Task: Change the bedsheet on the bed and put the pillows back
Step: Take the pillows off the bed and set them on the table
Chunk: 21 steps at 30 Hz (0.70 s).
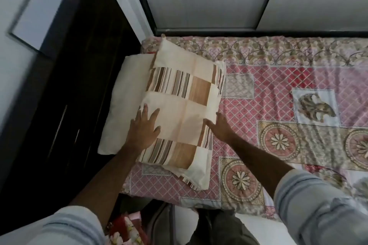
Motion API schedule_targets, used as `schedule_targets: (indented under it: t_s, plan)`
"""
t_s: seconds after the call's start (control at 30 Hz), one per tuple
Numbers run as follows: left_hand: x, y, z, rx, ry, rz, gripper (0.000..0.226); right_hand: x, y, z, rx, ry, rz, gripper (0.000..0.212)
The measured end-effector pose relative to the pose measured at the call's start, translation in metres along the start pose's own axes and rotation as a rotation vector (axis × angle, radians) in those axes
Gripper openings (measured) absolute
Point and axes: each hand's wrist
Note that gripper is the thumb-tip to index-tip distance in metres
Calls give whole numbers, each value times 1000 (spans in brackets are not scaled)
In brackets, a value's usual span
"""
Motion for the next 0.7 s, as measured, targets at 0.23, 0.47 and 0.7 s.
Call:
schedule_targets:
  t_s: [0.23,0.47,0.7]
  plan:
    - [-2,64,33,60,-63,-76,70,-111,139,59,-26,457,262,132]
    - [-2,83,51,106,-213,-213,84,-27,117,25,46,865,370,71]
    - [18,110,39,-151,-869,-442,74,-6,114,35,49,979,310,105]
Point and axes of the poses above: each hand's wrist, its own y-axis towards the middle knuckle, its own z-axis out of the palm, x = y × z, and after that the axes turned 1 degree about -z, right-handed
